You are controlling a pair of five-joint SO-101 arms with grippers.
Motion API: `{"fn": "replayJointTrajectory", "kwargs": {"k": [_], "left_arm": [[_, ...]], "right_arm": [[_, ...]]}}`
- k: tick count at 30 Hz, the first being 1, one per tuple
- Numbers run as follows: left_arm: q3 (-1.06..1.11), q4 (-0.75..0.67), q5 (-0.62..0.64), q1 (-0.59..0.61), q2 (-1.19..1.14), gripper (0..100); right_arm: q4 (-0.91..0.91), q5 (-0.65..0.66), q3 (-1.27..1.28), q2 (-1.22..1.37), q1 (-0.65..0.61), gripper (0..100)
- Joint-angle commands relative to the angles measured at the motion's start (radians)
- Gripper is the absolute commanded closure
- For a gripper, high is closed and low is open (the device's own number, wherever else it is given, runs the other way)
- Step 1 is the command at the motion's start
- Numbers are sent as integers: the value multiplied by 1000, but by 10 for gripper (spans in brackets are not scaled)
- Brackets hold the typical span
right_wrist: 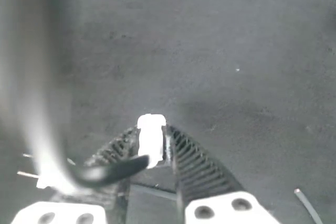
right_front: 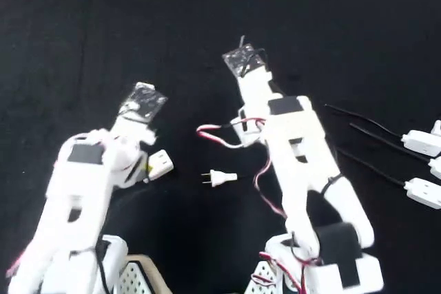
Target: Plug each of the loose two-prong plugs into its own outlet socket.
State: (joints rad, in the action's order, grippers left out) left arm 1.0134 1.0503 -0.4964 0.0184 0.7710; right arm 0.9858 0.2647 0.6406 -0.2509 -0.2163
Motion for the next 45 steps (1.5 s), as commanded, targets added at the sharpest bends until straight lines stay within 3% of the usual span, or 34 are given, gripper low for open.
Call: {"fn": "replayJointTrajectory", "kwargs": {"k": [1, 7, 12, 19, 25, 33, 37, 43, 45], "left_arm": [[73, 63, 34, 177, 281, 750], [232, 52, 35, 303, 384, 754], [326, -54, 37, 446, 385, 755], [410, -152, 35, 607, 385, 767], [410, -152, 37, 602, 385, 915], [427, -152, 71, 541, 433, 932], [476, -138, 153, 492, 611, 932], [581, 66, 178, 424, 1042, 930], [591, 87, 176, 409, 1069, 929]], "right_arm": [[-6, -54, 5, -88, -60, 987], [14, -114, 12, -104, -213, 987], [-12, -124, 18, -105, -387, 987], [-81, -275, 18, -87, -517, 986], [-95, -292, -31, 41, -534, 986], [-89, -342, -82, 110, -534, 986], [-54, -338, -77, 58, -529, 986], [-118, -339, -1, -27, -532, 986], [-147, -342, 16, -35, -534, 986]]}}
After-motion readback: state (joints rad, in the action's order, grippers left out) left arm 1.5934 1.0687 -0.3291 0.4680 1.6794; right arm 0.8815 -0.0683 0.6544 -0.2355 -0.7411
